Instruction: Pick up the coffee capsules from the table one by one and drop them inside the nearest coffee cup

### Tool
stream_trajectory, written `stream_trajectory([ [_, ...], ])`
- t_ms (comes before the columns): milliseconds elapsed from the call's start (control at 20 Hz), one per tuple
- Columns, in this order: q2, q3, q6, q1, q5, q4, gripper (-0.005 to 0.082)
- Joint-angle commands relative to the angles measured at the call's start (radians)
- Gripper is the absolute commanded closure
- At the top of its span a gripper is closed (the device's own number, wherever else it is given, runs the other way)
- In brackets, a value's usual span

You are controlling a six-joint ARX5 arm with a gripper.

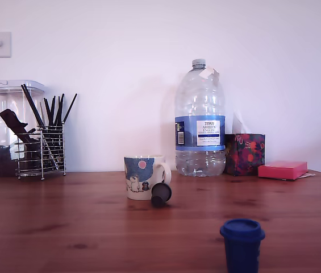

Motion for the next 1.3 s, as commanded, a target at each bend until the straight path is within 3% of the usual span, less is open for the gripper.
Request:
stream_trajectory([
  [0, -0.003, -0.027, -0.002, 0.001, 0.000, 0.022, 0.0790],
  [350, -0.003, -0.027, -0.002, 0.001, 0.002, 0.031, 0.0790],
  [750, 0.062, -0.027, -0.002, -0.049, 0.208, 0.272, 0.0790],
  [850, 0.121, -0.027, -0.002, -0.095, 0.243, 0.323, 0.0790],
  [1050, 0.269, -0.027, 0.004, -0.254, 0.261, 0.465, 0.0790],
  [1250, 0.438, -0.026, 0.078, -0.468, 0.229, 0.610, 0.0790],
])
